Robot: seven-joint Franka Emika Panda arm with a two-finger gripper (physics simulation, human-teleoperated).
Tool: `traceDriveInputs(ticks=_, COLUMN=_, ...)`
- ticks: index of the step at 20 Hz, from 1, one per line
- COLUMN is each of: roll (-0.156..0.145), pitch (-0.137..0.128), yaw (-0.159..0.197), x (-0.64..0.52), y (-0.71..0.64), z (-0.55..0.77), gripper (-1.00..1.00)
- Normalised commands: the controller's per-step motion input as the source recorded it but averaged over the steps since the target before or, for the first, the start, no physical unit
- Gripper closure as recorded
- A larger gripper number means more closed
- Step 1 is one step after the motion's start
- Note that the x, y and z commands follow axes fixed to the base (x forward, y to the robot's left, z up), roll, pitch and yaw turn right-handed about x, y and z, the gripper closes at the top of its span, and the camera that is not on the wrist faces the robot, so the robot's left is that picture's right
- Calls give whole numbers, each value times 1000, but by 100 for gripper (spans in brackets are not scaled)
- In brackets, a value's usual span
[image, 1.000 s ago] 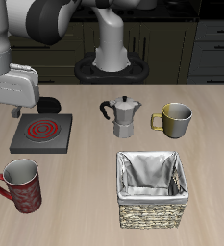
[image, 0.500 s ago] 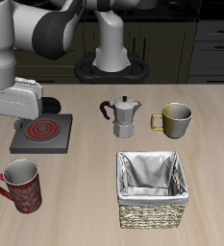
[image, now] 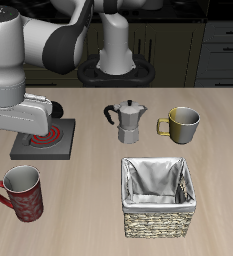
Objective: Place the red mug in the basket
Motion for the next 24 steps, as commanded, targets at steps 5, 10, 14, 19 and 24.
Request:
traceDriveInputs(ticks=5, roll=-44, pitch=-33, yaw=-10, x=-82, y=-126, z=-158, gripper=-100)
traceDriveInputs(ticks=10, roll=-18, pitch=-9, yaw=-3, x=-58, y=-91, z=-181, gripper=-100)
traceDriveInputs(ticks=14, roll=-5, pitch=-18, yaw=5, x=-41, y=-4, z=-124, gripper=-100)
traceDriveInputs(ticks=19, roll=-14, pitch=-7, yaw=-23, x=13, y=-59, z=-90, gripper=-100)
traceDriveInputs(ticks=24, roll=-11, pitch=3, yaw=-19, x=30, y=-40, z=-45, gripper=-100)
